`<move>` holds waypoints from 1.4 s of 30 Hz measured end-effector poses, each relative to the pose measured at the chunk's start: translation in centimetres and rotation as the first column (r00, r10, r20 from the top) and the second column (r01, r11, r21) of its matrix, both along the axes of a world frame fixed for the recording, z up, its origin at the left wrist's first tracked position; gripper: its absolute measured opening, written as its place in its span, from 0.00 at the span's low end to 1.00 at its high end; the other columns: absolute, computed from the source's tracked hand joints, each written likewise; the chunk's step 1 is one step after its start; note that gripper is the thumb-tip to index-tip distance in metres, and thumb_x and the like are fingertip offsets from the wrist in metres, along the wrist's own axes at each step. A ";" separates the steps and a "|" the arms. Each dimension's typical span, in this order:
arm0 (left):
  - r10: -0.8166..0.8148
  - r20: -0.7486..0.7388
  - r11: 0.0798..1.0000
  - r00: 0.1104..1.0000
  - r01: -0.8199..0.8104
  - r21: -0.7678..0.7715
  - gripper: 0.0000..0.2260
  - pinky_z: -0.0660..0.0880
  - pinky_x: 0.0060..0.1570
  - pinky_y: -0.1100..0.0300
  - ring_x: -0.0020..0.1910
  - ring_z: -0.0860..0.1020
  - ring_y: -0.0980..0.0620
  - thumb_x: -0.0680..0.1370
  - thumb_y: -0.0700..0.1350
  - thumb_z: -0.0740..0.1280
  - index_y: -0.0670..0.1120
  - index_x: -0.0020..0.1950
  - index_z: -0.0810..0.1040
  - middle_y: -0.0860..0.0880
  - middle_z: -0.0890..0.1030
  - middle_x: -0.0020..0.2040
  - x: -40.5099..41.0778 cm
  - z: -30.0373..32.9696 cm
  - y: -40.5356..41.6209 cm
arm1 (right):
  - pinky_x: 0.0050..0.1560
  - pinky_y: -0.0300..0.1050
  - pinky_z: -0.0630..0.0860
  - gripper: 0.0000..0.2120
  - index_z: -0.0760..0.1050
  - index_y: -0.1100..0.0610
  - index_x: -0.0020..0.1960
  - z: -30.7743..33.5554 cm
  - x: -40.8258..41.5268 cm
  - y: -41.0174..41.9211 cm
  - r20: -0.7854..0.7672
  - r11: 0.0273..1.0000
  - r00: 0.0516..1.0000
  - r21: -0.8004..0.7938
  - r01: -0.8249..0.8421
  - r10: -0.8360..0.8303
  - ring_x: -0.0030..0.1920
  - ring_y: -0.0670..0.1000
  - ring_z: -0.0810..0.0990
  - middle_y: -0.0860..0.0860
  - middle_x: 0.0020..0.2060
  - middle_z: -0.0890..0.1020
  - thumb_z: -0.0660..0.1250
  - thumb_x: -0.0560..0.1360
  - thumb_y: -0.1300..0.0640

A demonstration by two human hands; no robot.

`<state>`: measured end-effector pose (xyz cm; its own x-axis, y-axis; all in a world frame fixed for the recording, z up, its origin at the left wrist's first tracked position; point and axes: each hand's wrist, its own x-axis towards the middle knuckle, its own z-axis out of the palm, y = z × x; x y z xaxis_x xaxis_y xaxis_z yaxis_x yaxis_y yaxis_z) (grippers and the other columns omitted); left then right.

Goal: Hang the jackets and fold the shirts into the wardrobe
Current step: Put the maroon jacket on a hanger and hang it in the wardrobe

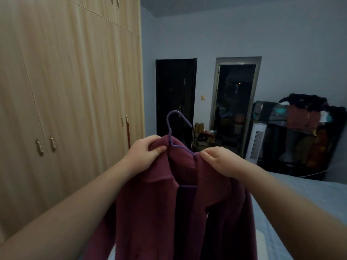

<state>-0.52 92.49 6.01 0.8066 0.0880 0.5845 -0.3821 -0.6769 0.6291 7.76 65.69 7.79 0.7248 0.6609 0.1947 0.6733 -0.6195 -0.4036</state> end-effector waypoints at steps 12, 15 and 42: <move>-0.008 -0.060 1.000 0.998 0.006 -0.023 0.07 0.75 0.46 0.63 0.41 0.78 0.63 0.80 0.53 0.65 0.52 0.51 0.80 0.54 0.83 0.43 -1.0 2.7 2.5 | 0.43 0.49 0.76 0.02 0.73 0.47 0.46 0.8 1.5 -1.8 0.285 0.971 0.958 0.216 -0.105 0.040 0.41 0.44 0.78 0.42 0.39 0.79 0.64 0.78 0.52; -0.034 -0.184 0.997 0.982 0.046 0.060 0.04 0.74 0.47 0.68 0.45 0.79 0.65 0.80 0.51 0.66 0.56 0.52 0.80 0.58 0.82 0.49 -1.7 2.4 3.5 | 0.43 0.52 0.77 0.02 0.73 0.45 0.46 1.5 1.7 -2.1 0.331 0.972 0.944 0.220 -0.082 0.004 0.41 0.46 0.78 0.41 0.39 0.79 0.63 0.78 0.51; -0.024 -0.231 0.957 0.973 0.089 0.278 0.10 0.76 0.57 0.55 0.53 0.79 0.59 0.79 0.49 0.68 0.54 0.59 0.75 0.57 0.80 0.52 -3.4 3.8 -0.7 | 0.50 0.52 0.77 0.05 0.72 0.43 0.55 2.4 -0.9 1.9 0.246 0.949 0.964 0.268 -0.167 0.100 0.48 0.46 0.79 0.42 0.46 0.80 0.63 0.79 0.51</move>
